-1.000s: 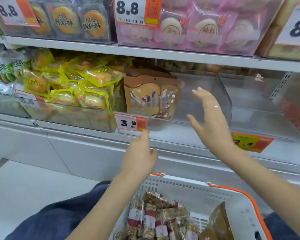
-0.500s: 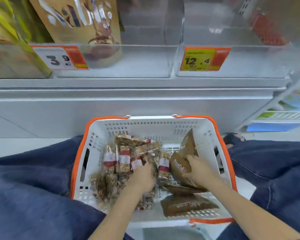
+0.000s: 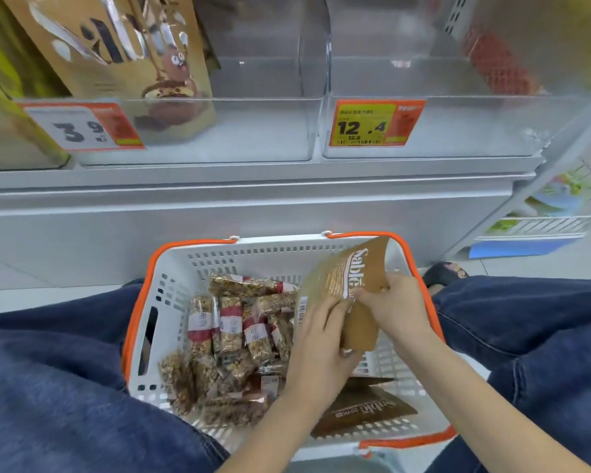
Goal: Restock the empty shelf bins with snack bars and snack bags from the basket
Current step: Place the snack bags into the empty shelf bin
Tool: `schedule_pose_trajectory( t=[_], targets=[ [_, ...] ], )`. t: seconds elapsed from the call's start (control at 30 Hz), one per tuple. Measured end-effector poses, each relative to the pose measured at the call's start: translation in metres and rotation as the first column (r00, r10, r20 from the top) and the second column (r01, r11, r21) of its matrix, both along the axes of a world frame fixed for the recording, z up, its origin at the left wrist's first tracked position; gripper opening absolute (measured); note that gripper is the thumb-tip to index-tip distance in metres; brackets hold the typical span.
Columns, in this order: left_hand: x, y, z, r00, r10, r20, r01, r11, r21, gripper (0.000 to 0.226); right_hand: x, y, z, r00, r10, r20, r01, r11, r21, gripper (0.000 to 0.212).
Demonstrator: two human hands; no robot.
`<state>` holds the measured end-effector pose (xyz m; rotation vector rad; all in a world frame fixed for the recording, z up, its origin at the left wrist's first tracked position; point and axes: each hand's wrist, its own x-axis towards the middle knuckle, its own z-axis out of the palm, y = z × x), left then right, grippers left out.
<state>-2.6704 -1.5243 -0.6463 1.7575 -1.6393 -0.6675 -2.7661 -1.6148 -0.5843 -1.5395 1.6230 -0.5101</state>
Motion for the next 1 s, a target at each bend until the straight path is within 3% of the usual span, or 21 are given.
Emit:
schedule_pose_trajectory(
  t=[0.07,0.13,0.2,0.27,0.33,0.43,0.5,0.57,0.67,0.73,0.9,1.0],
  targets=[
    [0.008,-0.002,0.007,0.997,0.076,-0.011,-0.077,0.975,-0.208,0.064,0.005,0.009,0.017,0.995,0.004,0.097,-0.006,1.0,0.024,0.02],
    [0.02,-0.004,0.025,0.986,0.157,-0.064,-0.169,0.937,-0.306,0.047,0.013,0.013,0.031,0.978,0.005,0.21,-0.022,0.997,0.08,0.013],
    [0.036,-0.006,0.056,0.945,0.285,-0.16,-0.32,0.906,-0.276,0.02,0.017,0.006,0.045,0.915,-0.03,0.402,-0.058,0.977,0.204,0.025],
    [0.056,-0.011,0.086,0.837,0.445,-0.318,-0.496,0.862,-0.099,0.012,0.01,-0.01,0.059,0.879,-0.01,0.476,-0.129,0.958,0.257,0.042],
    [0.082,-0.015,0.101,0.712,0.54,-0.449,-0.565,0.82,0.091,0.024,-0.003,-0.029,0.062,0.91,0.163,0.381,-0.243,0.954,0.175,0.043],
    [0.105,-0.015,0.104,0.675,0.555,-0.486,-0.54,0.821,0.187,0.034,-0.015,-0.047,0.041,0.892,0.438,0.115,-0.451,0.878,0.157,0.021],
    [0.106,-0.011,0.096,0.664,0.581,-0.471,-0.546,0.807,0.225,0.025,-0.019,-0.054,0.017,0.817,0.566,-0.112,-0.549,0.822,0.154,0.006],
    [0.106,-0.007,0.087,0.645,0.627,-0.438,-0.591,0.772,0.235,0.015,-0.022,-0.057,-0.009,0.696,0.638,-0.329,-0.621,0.765,0.171,0.017],
    [0.114,-0.003,0.074,0.621,0.687,-0.378,-0.652,0.72,0.237,0.021,-0.028,-0.049,-0.045,0.562,0.65,-0.512,-0.58,0.75,0.317,0.035],
    [0.121,-0.001,0.067,0.595,0.72,-0.357,-0.679,0.688,0.257,0.023,-0.034,-0.039,-0.064,0.494,0.67,-0.555,-0.513,0.739,0.436,0.042],
    [0.124,0.001,0.057,0.572,0.72,-0.393,-0.68,0.685,0.262,0.012,-0.046,-0.02,-0.108,0.443,0.736,-0.511,-0.378,0.671,0.638,0.054],
    [0.121,0.002,0.049,0.585,0.706,-0.399,-0.644,0.703,0.301,0.008,-0.045,-0.023,-0.135,0.55,0.711,-0.438,-0.381,0.68,0.626,0.054]
  ],
)
